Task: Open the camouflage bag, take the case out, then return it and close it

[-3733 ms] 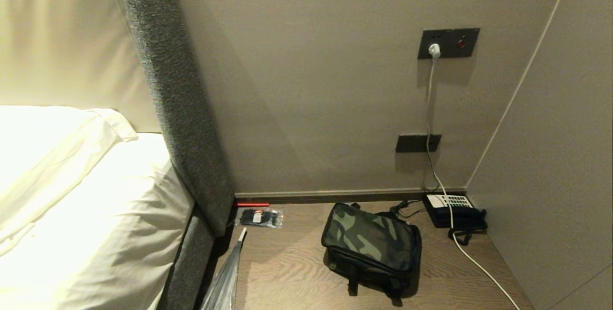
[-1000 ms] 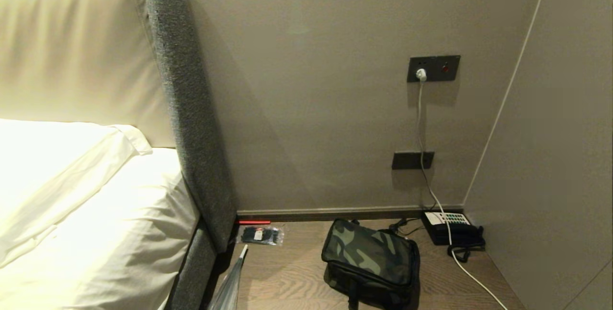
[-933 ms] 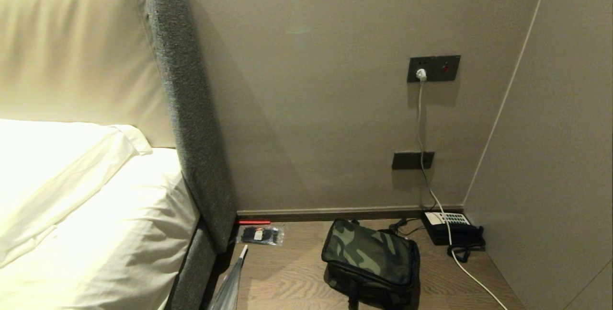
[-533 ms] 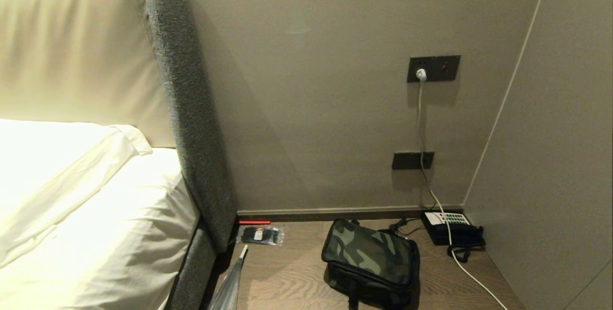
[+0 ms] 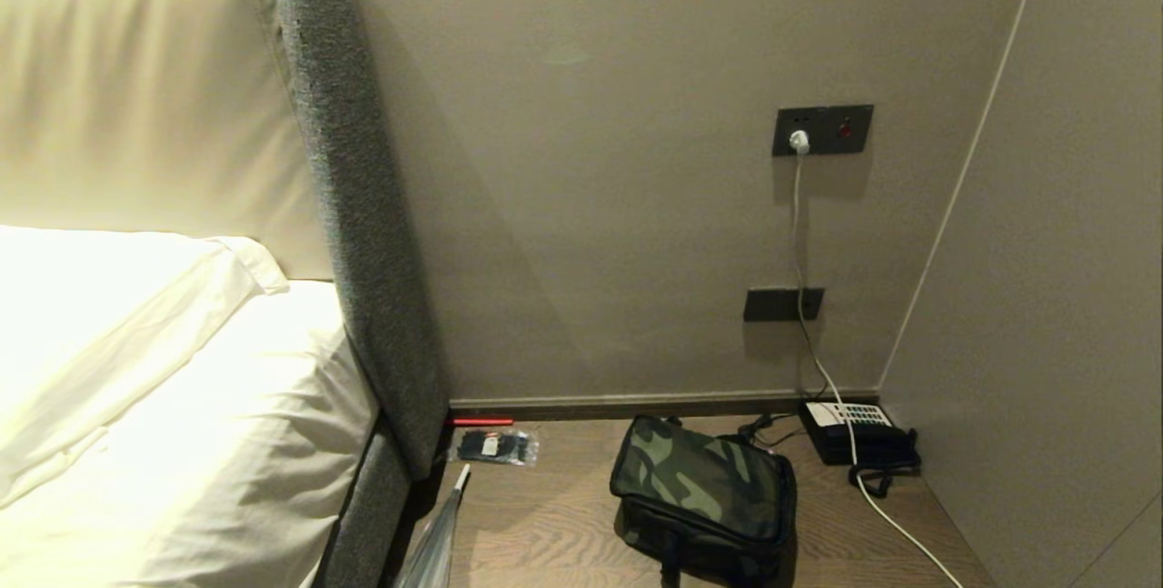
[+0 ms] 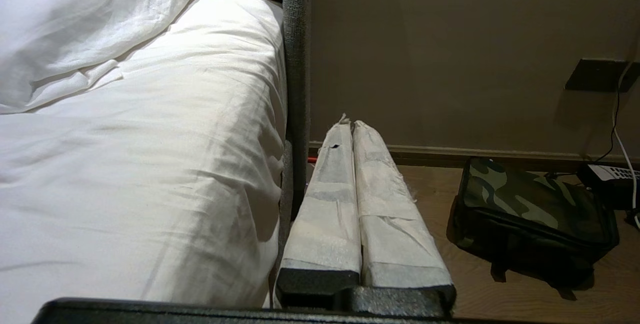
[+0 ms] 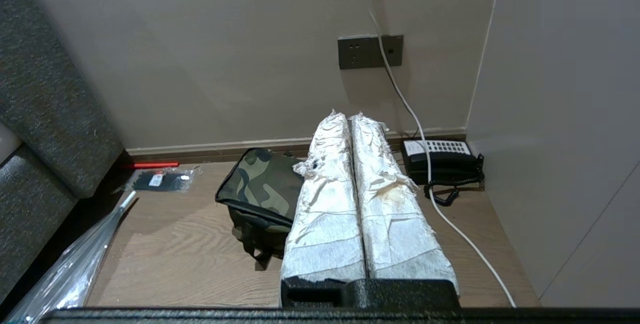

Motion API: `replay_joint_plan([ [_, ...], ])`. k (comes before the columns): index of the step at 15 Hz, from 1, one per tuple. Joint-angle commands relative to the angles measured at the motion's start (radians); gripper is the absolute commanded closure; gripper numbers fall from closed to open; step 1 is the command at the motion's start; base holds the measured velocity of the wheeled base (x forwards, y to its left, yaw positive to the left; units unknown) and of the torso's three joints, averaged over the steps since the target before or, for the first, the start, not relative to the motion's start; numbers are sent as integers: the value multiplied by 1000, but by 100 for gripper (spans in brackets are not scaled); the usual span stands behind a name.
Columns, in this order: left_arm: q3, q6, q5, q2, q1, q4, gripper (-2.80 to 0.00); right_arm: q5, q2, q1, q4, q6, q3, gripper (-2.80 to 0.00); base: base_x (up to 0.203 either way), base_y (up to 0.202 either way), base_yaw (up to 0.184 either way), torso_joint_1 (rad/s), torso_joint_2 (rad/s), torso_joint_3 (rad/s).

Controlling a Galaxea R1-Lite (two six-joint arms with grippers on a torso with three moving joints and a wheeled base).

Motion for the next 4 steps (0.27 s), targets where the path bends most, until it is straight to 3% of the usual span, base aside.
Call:
replay_joint_plan([
  [1,0,0,0,0,0,0,0,1,-29,0,-2,-7,12,0,0,0,0,0,0,0],
  [4,0,0,0,0,1,0,0,-1,-29,0,0,2,12,0,0,0,0,0,0,0],
])
